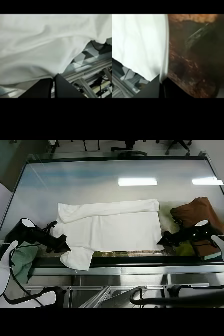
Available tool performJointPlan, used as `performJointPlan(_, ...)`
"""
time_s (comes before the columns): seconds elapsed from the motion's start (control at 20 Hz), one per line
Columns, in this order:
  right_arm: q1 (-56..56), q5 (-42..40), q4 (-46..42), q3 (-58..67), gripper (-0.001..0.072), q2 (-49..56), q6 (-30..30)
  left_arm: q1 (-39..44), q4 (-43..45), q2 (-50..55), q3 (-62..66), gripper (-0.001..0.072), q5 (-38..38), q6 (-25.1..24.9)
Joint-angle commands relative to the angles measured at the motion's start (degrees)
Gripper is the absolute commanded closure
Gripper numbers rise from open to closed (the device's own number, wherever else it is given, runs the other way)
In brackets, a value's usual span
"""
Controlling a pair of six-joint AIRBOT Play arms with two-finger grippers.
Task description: Fold the shirts.
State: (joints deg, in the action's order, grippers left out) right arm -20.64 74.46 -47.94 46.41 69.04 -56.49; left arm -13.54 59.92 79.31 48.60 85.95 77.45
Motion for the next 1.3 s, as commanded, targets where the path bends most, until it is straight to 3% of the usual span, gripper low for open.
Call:
performJointPlan(0.0,-0.13,2.23,-1.66,-0.44,0.0698,-5.62,-1.29,-0.07,1.01,-3.82,1.4,0.0687,4.04,-0.48)
performJointPlan(0.15,-0.98,1.88,-13.88,-0.44,0.0699,-11.45,-9.84,-0.07,9.4,-10.71,1.36,0.0687,3.63,2.05)
performJointPlan(0.25,-1.73,1.64,-17.4,-0.46,0.0699,-13.84,-13.09,-0.07,13.03,-13.07,1.38,0.0687,4.59,4.04)
performJointPlan(0.35,-1.51,-0.5,-13.88,-0.35,0.0699,-15.02,-12.2,-0.07,9.84,-13.55,2.01,0.0687,3.69,3.65)
performJointPlan(0.45,-1.29,-3.52,-5.03,1.53,0.0698,-14.97,-8.15,-0.04,4.11,-11.5,6.49,0.0687,2.19,2.23)
performJointPlan(0.65,1.31,-15.82,3.43,8.94,0.0698,-12.61,-4.79,0.55,-3.63,-1.55,23.02,0.0687,-0.74,1.95)
performJointPlan(0.9,9.42,-27.45,3.61,19.82,0.0698,-0.11,-1.99,5.88,-4.35,15.93,43.82,0.0687,-3.54,1.99)
performJointPlan(1.15,9.97,-29.18,2.38,27.56,0.0697,11.52,-1.75,6.91,-4.17,30.82,53.42,0.0686,-4.28,2.1)
performJointPlan(1.25,10.01,-29.18,-0.22,27.78,0.0643,11.56,-1.75,6.88,-4.59,34.75,56.65,0.0681,-1.25,2.69)
